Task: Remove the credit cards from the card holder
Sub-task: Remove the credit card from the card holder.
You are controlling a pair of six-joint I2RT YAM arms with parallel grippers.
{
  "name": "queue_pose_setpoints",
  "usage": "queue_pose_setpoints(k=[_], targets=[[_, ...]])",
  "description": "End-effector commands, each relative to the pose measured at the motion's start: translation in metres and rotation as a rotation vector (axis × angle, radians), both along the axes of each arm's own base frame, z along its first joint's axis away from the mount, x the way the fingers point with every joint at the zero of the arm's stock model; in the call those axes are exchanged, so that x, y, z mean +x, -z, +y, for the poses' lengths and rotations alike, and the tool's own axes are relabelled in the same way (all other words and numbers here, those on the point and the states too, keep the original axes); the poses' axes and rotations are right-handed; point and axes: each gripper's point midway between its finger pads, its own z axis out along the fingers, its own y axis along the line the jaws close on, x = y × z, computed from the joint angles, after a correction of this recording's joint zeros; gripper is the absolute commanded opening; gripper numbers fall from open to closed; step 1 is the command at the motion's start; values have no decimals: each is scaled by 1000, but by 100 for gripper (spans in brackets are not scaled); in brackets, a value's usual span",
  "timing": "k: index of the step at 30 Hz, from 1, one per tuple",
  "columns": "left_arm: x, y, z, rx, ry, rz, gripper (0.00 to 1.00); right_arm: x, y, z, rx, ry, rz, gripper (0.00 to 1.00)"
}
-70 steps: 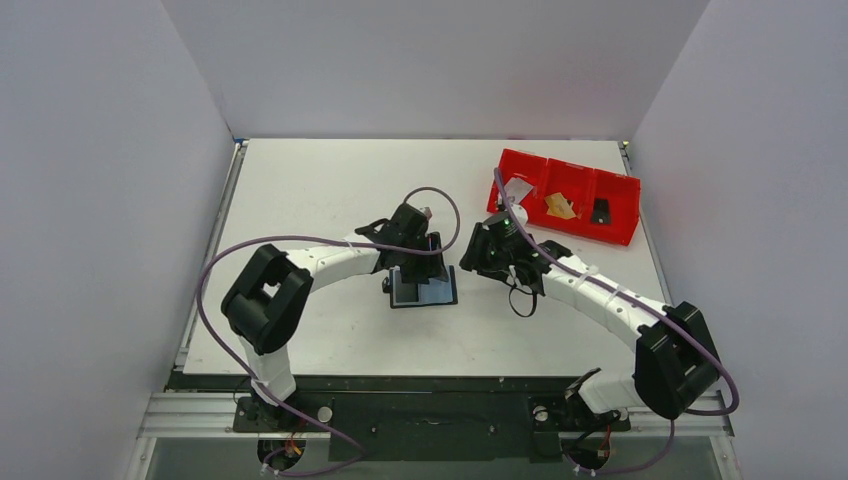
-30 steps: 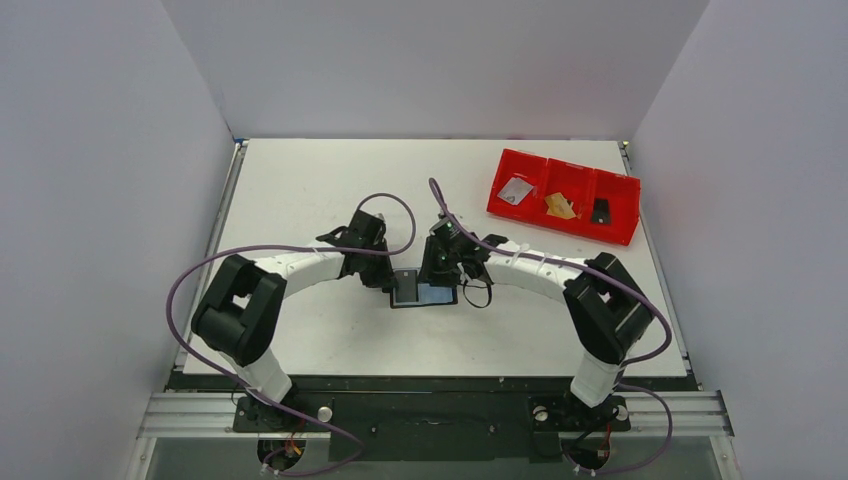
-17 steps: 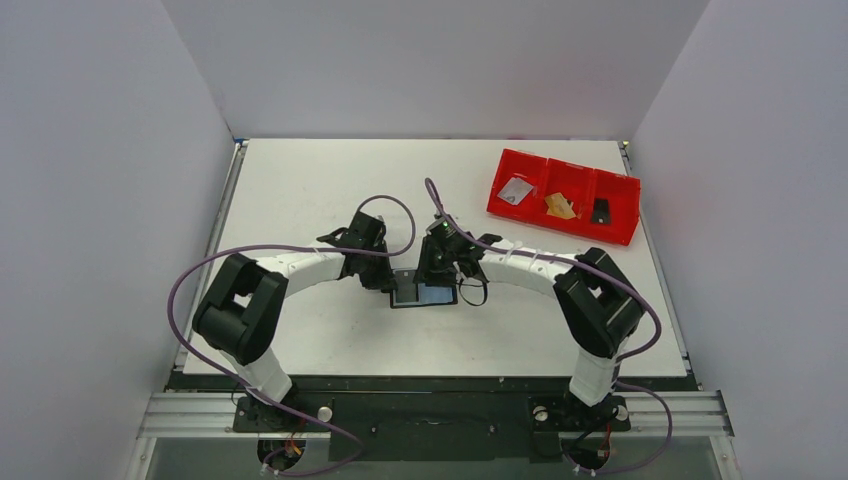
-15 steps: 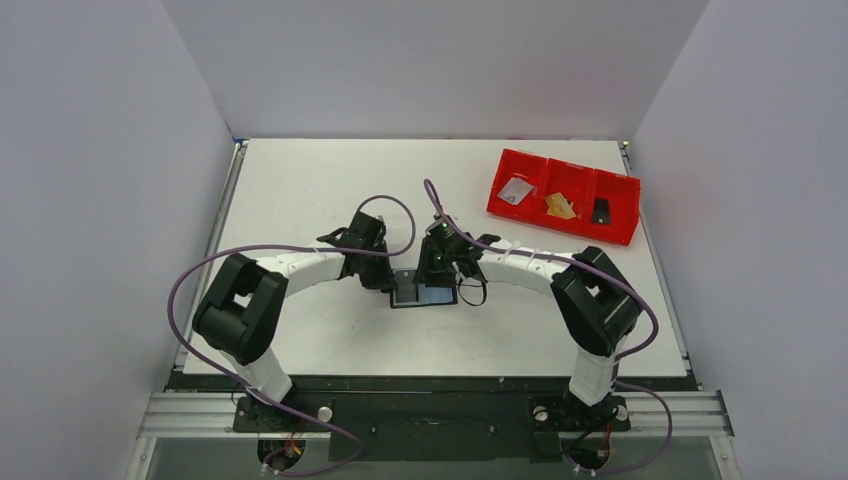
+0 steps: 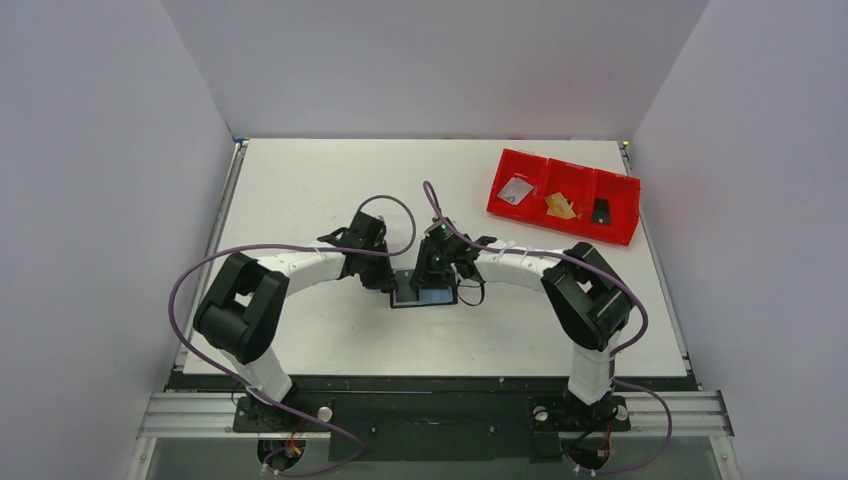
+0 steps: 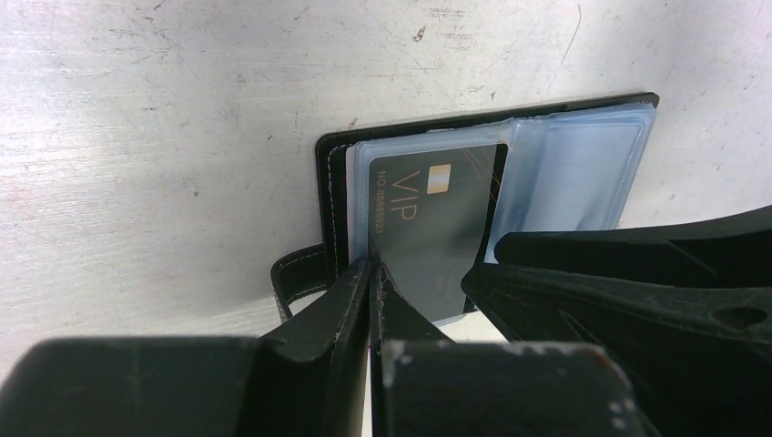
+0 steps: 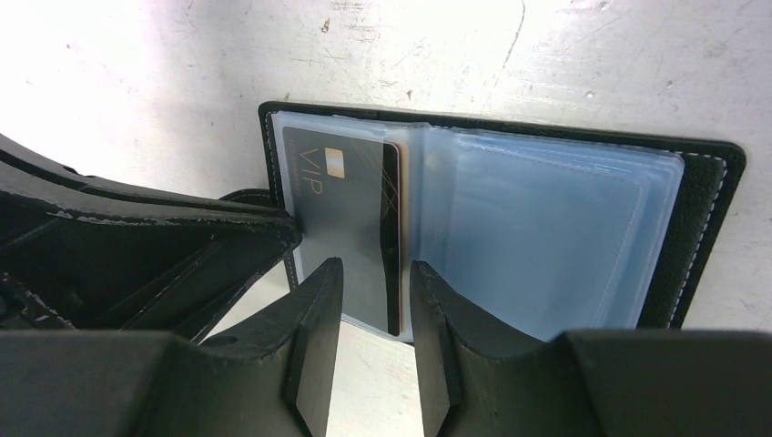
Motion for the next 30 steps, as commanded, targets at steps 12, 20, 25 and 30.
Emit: queue_pose_setpoints(k=[12,20,25,30], targets=[[0,9,-12,10,29,8,0,7,11,-4,67,51,6,25],[-2,11,-15,9,31,13,0,13,3,-5,235,100,-6,24],[-3,14,-14,13,30,22,0,10,2,-7,362,142,16,24],[-3,15,-14,15,28,27,0,16,-8,-6,476,175,-3,19]])
